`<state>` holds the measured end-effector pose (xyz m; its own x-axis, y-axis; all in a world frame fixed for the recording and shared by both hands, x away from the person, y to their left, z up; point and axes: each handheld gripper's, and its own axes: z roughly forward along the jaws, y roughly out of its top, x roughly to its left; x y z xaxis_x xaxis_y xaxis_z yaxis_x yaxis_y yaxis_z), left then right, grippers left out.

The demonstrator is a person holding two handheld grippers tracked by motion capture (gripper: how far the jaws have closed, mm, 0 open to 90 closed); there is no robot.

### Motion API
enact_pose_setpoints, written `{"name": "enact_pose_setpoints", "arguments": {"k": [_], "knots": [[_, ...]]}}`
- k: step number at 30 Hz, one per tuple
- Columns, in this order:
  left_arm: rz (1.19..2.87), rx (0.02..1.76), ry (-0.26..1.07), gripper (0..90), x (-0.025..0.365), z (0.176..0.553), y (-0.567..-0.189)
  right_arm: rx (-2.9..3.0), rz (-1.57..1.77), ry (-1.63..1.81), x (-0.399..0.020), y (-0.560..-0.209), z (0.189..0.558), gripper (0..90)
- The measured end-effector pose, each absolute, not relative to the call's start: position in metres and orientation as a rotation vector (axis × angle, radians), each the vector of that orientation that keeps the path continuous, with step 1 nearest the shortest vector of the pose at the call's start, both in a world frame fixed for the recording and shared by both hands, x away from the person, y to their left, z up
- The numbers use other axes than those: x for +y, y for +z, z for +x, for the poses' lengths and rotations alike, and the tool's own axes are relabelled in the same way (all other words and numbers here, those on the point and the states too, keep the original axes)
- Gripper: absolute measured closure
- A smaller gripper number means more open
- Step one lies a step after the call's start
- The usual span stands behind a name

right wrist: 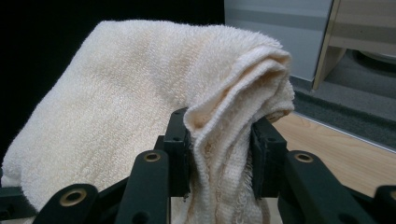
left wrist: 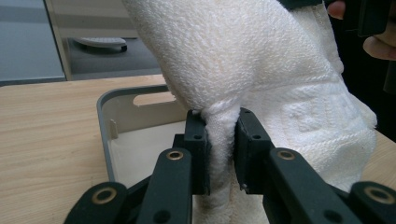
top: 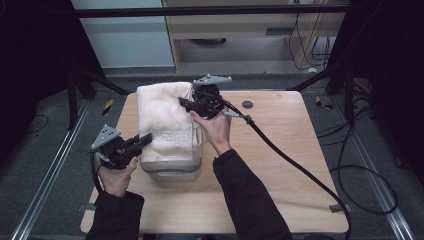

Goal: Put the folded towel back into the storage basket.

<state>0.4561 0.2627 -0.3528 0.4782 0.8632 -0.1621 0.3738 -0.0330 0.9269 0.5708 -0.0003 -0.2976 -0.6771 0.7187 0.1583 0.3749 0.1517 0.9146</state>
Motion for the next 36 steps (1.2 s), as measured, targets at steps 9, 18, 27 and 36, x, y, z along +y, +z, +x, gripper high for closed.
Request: {"name": "enact_pose_setpoints", "arguments": {"k": [9, 18, 27, 36], "knots": [[1.651, 1.120, 0.565, 76.6, 0.267, 0.463, -0.362, 2.135, 1.080, 1.517, 0.007, -0.311, 0.579, 65.1], [1.669, 1.140, 0.567, 76.5, 0.268, 0.467, -0.369, 2.148, 1.104, 1.491, 0.013, -0.323, 0.585, 65.1], [1.689, 1.158, 0.565, 76.5, 0.270, 0.472, -0.377, 2.162, 1.114, 1.450, 0.017, -0.333, 0.589, 64.9], [1.712, 1.179, 0.561, 76.5, 0.270, 0.478, -0.386, 2.174, 1.123, 1.416, 0.022, -0.344, 0.593, 64.9]]}}
